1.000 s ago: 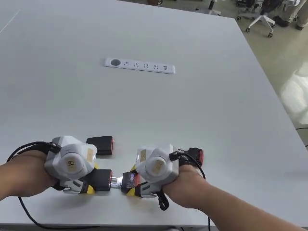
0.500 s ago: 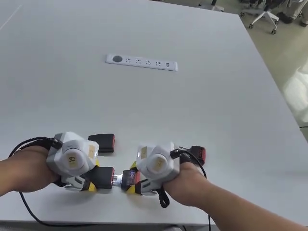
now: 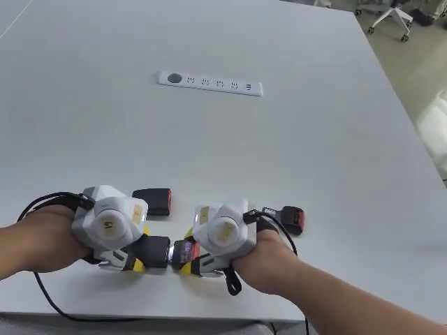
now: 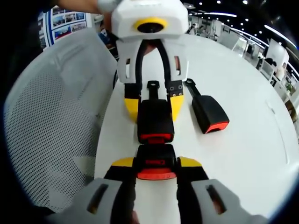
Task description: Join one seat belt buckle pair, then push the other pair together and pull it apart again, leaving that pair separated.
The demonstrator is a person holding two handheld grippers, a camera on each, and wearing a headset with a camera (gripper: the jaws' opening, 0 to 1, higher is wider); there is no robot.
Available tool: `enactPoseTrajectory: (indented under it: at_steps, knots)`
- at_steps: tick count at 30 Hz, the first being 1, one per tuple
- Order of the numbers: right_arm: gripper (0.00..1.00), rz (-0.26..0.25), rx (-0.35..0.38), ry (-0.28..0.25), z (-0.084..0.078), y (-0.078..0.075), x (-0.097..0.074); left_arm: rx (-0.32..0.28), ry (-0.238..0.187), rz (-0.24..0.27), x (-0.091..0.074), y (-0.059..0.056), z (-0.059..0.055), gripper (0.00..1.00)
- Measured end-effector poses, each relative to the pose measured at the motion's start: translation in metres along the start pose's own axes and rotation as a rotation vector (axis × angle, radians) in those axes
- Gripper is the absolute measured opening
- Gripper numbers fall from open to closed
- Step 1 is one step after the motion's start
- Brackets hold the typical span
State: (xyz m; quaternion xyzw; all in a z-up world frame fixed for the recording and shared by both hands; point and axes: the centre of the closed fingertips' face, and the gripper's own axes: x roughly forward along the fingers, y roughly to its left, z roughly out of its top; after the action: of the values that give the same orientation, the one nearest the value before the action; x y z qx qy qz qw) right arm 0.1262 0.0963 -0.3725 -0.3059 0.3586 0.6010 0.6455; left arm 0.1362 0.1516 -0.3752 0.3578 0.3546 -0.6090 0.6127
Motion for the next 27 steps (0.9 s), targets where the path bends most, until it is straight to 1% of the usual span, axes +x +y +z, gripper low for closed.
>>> enactPoseTrajectory:
  at_steps: [1, 4, 8, 12, 18, 27]
  knots:
    - [0.31, -0.007, -0.044, -0.049, 0.0098, -0.0054, 0.0043, 0.000, -0.006, 0.000, 0.0001, 0.0003, 0.0005, 0.33]
    - [0.31, -0.007, -0.037, -0.045, 0.0065, -0.0063, 0.0043, -0.004, -0.013, 0.001, -0.0005, 0.0006, 0.0011, 0.33]
    - [0.31, -0.008, -0.035, -0.043, 0.0071, -0.0070, 0.0040, -0.001, -0.006, -0.001, -0.0001, 0.0022, 0.0017, 0.33]
    - [0.31, -0.011, -0.044, -0.040, 0.0070, -0.0069, 0.0030, 0.001, -0.011, -0.006, -0.0013, 0.0035, 0.0013, 0.33]
    - [0.31, -0.018, -0.053, -0.033, 0.0065, -0.0079, 0.0035, -0.007, -0.010, 0.012, -0.0010, 0.0046, -0.0003, 0.32]
    - [0.30, -0.014, -0.056, -0.032, 0.0076, -0.0069, 0.0024, -0.012, -0.002, 0.010, -0.0013, 0.0055, -0.0019, 0.32]
